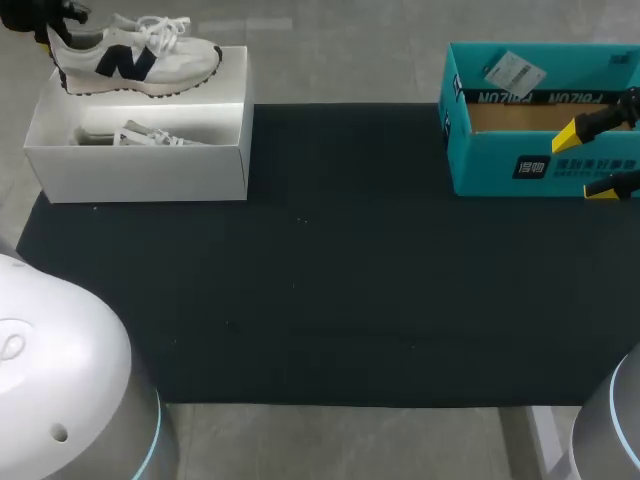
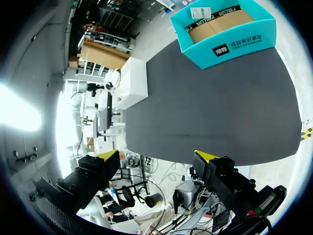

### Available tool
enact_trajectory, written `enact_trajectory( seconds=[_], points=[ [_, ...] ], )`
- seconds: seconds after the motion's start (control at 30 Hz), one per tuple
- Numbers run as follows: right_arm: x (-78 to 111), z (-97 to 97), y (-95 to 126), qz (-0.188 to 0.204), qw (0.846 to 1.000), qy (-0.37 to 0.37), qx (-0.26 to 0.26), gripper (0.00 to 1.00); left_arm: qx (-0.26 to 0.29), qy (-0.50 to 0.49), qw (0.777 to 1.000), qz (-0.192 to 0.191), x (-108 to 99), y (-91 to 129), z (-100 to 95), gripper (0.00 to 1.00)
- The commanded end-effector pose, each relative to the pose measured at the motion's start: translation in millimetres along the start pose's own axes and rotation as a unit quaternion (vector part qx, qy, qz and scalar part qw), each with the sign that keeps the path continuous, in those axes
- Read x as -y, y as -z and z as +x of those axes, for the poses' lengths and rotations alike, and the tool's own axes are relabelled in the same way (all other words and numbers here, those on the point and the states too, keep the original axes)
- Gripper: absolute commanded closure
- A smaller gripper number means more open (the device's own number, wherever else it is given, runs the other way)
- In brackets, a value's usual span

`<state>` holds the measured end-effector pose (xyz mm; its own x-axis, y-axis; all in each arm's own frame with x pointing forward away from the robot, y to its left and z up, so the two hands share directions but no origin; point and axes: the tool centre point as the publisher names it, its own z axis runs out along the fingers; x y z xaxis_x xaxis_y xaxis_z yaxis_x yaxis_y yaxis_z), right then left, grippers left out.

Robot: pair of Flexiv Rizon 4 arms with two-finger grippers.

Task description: Take the shoe out of the shoebox, open the shoe tongue, remove and reinsert the insole, then place the shoe into the shoebox

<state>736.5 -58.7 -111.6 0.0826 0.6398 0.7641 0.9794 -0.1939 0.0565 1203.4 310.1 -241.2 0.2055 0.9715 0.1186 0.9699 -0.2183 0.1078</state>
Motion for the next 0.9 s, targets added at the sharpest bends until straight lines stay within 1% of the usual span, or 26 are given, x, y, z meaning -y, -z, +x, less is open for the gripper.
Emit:
enact_trajectory(
  seconds=[0.03,0.53,0.57,0.6,0.63,0.67,0.7,0.73,0.77,0.8,0.9],
  points=[
    [0.5,-0.4,-1,-0.001,1.000,0.000,0.001,0.00,-0.007,-0.006,1.000,0.026,7,-17,-6.1,1.00],
    [0.5,-0.4,-1,-0.001,1.000,0.000,0.001,0.00,-0.007,-0.006,1.000,0.026,7,-17,-6.1,1.00],
    [0.5,-0.4,-1,-0.001,1.000,0.000,0.001,0.00,-0.011,0.007,1.000,0.003,3,-21,-8.9,1.00],
    [0.5,-0.4,-1,-0.001,1.000,0.000,0.001,0.00,-0.014,0.019,1.000,-0.008,-1,-25,-10.8,1.00],
    [0.5,-0.4,-1,-0.001,1.000,0.000,0.001,0.00,-0.009,0.027,1.000,-0.009,-6,-29,-12.2,1.00],
    [0.5,-0.4,-1,-0.001,1.000,0.000,0.001,0.00,-0.005,0.032,0.999,-0.023,-9,-32,-13.2,1.00],
    [0.5,-0.4,-1,-0.001,1.000,0.000,0.001,0.00,0.000,0.032,0.999,-0.018,-12,-35,-14.0,1.00],
    [0.5,-0.4,-1,-0.001,1.000,0.000,0.001,0.00,-0.004,0.022,1.000,-0.022,-13,-37,-15.0,1.00],
    [0.5,-0.4,-1,-0.001,1.000,0.000,0.001,0.00,0.005,0.021,0.999,-0.031,-14,-38,-15.5,1.00],
    [0.5,-0.4,-1,-0.001,1.000,0.000,0.001,0.00,0.001,0.015,1.000,-0.025,-16,-40,-16.3,1.00],
    [0.5,-0.4,-1,-0.001,1.000,0.000,0.001,0.00,-0.005,0.003,1.000,-0.029,-19,-46,-17.5,1.00]
  ],
)
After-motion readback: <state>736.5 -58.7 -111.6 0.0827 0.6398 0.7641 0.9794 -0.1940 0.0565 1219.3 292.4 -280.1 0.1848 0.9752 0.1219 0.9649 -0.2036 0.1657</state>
